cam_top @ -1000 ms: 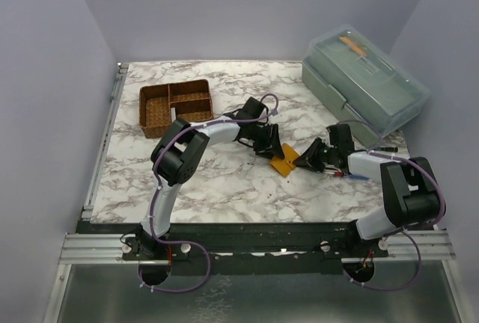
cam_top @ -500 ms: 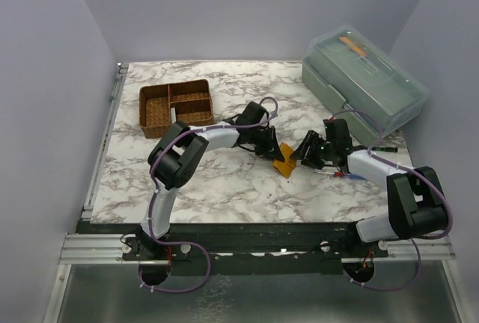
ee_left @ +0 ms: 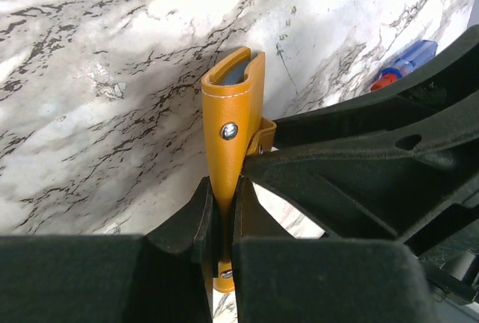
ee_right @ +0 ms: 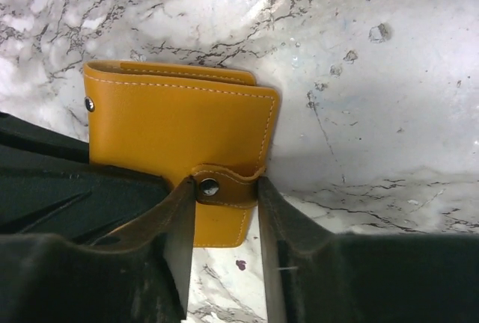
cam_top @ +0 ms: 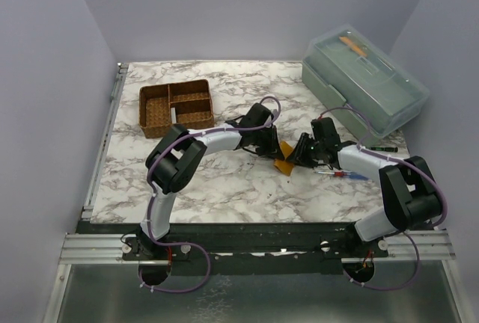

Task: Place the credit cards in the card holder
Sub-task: Open the card holder at the center of the board.

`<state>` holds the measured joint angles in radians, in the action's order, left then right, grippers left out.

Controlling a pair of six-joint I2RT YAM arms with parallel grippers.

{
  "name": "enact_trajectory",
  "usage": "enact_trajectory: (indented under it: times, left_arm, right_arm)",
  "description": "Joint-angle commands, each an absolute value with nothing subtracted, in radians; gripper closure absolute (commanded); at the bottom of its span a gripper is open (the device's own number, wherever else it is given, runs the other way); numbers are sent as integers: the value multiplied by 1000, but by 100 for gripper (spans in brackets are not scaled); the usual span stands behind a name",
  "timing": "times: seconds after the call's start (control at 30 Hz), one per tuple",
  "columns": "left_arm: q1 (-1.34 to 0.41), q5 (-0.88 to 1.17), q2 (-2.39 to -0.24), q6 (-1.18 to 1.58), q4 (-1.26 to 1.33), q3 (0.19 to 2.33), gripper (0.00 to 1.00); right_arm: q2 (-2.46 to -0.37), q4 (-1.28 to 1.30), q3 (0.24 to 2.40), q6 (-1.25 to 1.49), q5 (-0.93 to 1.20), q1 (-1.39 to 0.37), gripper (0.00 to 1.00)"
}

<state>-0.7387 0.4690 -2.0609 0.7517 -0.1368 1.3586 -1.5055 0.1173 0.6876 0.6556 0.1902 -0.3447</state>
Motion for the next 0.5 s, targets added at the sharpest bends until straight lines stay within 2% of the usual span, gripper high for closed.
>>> enact_trajectory:
  times: [0.0, 0.1, 0.17, 0.2, 0.27, 0.3, 0.37, 0.43, 0.47]
  left_arm:
    - [-752, 402, -1996, 742, -116, 1347, 100]
    - [-751, 362, -1977, 738, -127, 1333, 100]
    - [-751, 351, -1970, 733, -137, 1326, 100]
    - [-749, 354, -1969, 731, -139, 1325, 100]
    - [-743, 387, -1971, 732, -140, 1329, 100]
    - [-738, 418, -1977, 733, -140, 1334, 100]
    - [-726, 483, -1986, 739, -143, 1344, 100]
    - [-717, 520, -1980, 746, -140, 1343, 100]
    - [-715, 530, -1971, 742, -138, 1340, 100]
  right_arm:
    - [-1552, 224, 701, 677, -19, -362, 71]
    - [-1520, 363, 717, 700, -252, -372, 92]
    - [-1481, 393, 708, 728, -301, -374, 98]
    - [-1446, 350, 685, 721, -231, -372, 100]
    - [-1366, 175, 618, 679, 51, -340, 100]
    - [-1337, 113, 596, 683, 150, -331, 98]
    - [-1294, 65, 577, 695, 202, -330, 84]
    - [-1280, 83, 584, 669, 146, -329, 70]
    - [-1285, 107, 597, 651, 115, -328, 69]
